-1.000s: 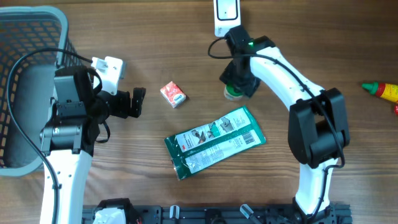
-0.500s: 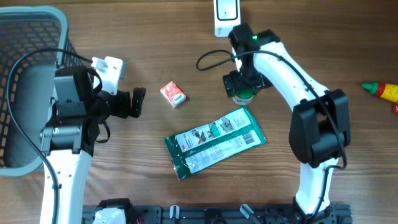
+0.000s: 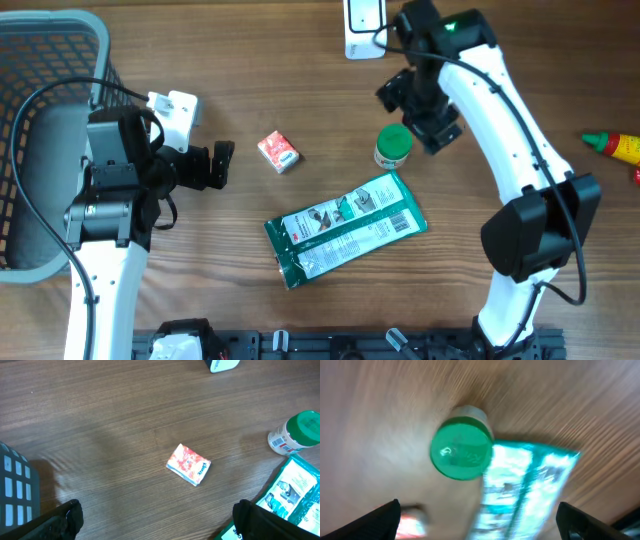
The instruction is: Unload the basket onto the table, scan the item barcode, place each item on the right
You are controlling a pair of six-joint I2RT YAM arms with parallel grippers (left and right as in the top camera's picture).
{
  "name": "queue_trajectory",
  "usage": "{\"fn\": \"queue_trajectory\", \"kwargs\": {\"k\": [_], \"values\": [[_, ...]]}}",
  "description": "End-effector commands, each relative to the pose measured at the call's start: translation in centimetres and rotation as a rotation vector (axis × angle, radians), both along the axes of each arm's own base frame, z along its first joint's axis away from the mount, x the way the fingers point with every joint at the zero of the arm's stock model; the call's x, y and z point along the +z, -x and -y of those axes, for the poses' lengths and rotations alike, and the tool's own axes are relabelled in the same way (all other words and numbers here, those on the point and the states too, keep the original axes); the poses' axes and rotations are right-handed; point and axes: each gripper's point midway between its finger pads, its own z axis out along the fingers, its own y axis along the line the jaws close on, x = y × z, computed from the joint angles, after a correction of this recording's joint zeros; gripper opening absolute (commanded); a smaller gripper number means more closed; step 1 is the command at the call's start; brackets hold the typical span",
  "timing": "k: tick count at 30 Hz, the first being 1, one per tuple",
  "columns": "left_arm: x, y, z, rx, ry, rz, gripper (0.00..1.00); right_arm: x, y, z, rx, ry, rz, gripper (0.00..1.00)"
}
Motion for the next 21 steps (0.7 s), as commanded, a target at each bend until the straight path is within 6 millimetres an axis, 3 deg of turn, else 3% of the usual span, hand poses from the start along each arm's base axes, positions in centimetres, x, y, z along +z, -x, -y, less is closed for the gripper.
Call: {"fn": "queue_trajectory", "kwargs": {"k": [1,6,16,21], "values": [[-0.3,0.1,0.1,-0.001,0.02,-0.009,1.0,-2.0,0.3,-1.4,-0.416,-0.067,-0.066,1.0],[-0.3,0.1,0.1,-0.001,0.02,-0.009,1.0,-5.3,-0.5,-1.6,-0.489,-0.085,-0.046,1.0],[-0.3,0.1,0.1,-0.002,0.02,-0.009,1.0,-11.1,-0.3,-1.6,-0.507,-0.107,-0.026,1.0],[-0.3,0.1,0.1,-0.001,0.02,-0.009,1.0,-13.0,-0.6,-1.4,-0.501,-0.11,0.012,0.95]]}}
